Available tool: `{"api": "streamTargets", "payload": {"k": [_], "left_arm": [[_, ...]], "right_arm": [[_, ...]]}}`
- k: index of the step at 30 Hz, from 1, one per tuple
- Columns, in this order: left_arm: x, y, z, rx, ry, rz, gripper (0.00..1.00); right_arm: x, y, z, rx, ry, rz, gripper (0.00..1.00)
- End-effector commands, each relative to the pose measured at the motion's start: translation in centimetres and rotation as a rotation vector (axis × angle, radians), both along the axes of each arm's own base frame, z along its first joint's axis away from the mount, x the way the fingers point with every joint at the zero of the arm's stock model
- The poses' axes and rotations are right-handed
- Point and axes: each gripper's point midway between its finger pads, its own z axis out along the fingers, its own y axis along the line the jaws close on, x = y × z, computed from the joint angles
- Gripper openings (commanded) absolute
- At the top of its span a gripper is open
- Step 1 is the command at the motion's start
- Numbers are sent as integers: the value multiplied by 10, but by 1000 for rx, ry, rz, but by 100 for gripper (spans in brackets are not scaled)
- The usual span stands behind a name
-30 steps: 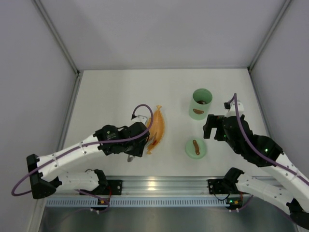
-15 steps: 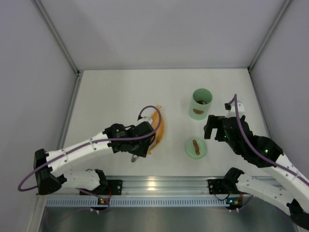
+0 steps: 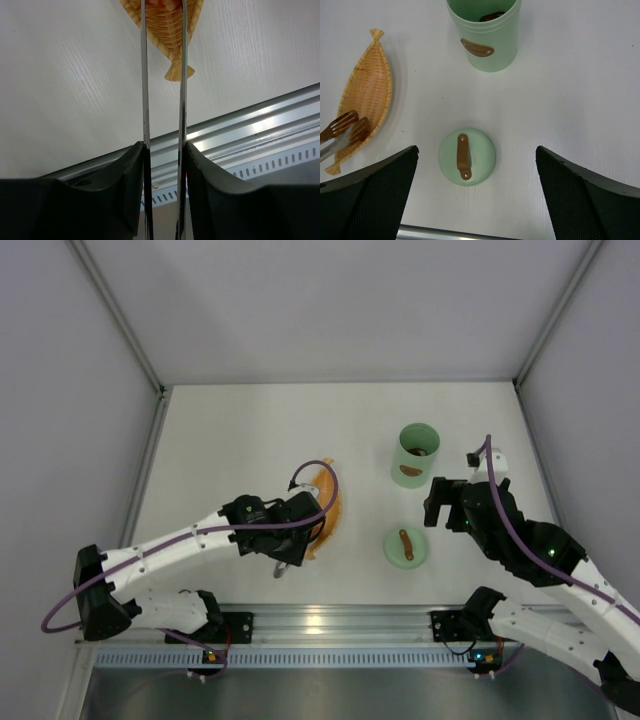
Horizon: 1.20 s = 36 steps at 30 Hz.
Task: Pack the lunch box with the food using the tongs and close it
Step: Pick up the fake food from the plate.
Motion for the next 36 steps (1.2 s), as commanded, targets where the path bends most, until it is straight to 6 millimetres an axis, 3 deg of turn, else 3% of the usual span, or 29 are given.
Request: {"api": "streamTargets", "payload": {"k": [1, 25, 32, 36], "left_arm": [[4, -7, 11, -33, -19, -10, 40], [38, -18, 44, -82, -190, 52, 37], [54, -39, 61, -119, -246, 35, 37], [69, -65, 76, -162, -289, 9, 38]], "right_arm": [[1, -1, 3, -2, -23, 0, 99], [1, -4, 4, -9, -28, -11, 99], [0, -9, 8, -9, -36, -28, 100], [-1, -13, 10, -13, -48, -40, 99]]}}
